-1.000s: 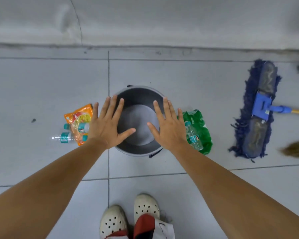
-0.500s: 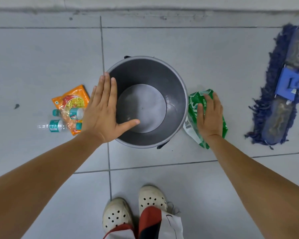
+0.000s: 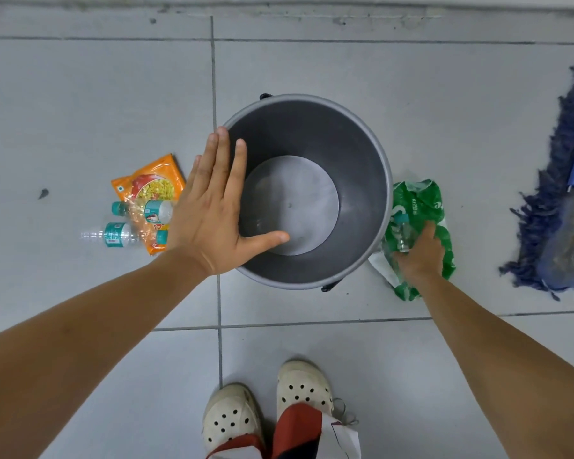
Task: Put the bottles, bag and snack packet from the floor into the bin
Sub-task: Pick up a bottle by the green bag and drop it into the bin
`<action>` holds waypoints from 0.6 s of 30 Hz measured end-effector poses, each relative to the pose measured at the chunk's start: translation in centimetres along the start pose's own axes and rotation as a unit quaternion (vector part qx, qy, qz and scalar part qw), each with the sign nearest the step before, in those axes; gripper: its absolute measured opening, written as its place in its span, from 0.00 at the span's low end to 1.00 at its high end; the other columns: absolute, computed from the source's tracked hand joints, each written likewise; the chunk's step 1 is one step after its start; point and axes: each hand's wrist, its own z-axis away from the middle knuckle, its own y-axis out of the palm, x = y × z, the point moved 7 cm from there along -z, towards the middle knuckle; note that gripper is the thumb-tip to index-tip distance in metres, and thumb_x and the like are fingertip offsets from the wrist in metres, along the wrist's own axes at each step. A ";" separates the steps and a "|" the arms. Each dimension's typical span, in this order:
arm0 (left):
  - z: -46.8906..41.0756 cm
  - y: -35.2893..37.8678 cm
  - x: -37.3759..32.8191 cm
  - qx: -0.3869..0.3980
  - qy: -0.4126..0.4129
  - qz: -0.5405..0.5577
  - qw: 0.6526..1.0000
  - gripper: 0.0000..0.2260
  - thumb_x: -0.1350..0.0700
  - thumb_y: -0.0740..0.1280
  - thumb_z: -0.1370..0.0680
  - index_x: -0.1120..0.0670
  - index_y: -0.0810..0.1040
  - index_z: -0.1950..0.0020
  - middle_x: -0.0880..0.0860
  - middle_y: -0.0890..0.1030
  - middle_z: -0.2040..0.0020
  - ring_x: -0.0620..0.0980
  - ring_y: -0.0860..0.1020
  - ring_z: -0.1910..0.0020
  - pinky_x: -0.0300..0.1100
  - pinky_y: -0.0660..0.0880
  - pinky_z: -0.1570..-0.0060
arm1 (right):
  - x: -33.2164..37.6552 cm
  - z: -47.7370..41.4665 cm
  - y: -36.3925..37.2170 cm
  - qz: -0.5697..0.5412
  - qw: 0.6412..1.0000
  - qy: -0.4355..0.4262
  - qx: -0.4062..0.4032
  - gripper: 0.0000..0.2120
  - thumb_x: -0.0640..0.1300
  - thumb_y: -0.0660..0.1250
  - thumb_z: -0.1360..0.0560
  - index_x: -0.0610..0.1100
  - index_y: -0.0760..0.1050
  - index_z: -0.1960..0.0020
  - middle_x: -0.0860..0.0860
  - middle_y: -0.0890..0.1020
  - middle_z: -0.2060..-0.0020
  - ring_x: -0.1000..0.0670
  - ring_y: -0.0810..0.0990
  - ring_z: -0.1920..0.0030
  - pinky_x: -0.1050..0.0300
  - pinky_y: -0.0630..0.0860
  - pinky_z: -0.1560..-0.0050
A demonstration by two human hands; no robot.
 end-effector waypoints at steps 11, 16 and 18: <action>0.0 -0.2 -0.1 0.015 -0.003 0.009 1.000 0.52 0.20 0.46 0.32 0.56 0.42 0.20 0.59 0.45 0.19 0.55 0.42 0.20 0.47 0.40 0.24 | -1.5 3.7 -0.9 -0.258 0.955 0.147 -0.014 0.28 0.60 0.77 0.36 0.46 0.71 0.45 0.47 0.77 0.50 0.50 0.76 0.59 0.59 0.73 0.65; 0.0 -0.2 -0.1 0.016 -0.001 0.014 1.000 0.53 0.20 0.47 0.32 0.55 0.42 0.20 0.59 0.45 0.19 0.56 0.42 0.20 0.49 0.41 0.24 | 5.2 8.4 -10.7 -0.383 0.911 -0.061 -0.138 0.23 0.70 0.71 0.38 0.52 0.71 0.61 0.54 0.75 0.63 0.53 0.74 0.63 0.55 0.76 0.58; 0.0 -0.2 -0.2 0.016 0.000 0.018 1.000 0.53 0.20 0.47 0.32 0.56 0.42 0.20 0.59 0.45 0.19 0.56 0.42 0.20 0.49 0.41 0.23 | 8.8 10.8 -12.7 -0.401 0.897 -0.138 -0.127 0.22 0.68 0.71 0.35 0.50 0.75 0.56 0.57 0.79 0.63 0.57 0.78 0.63 0.59 0.78 0.60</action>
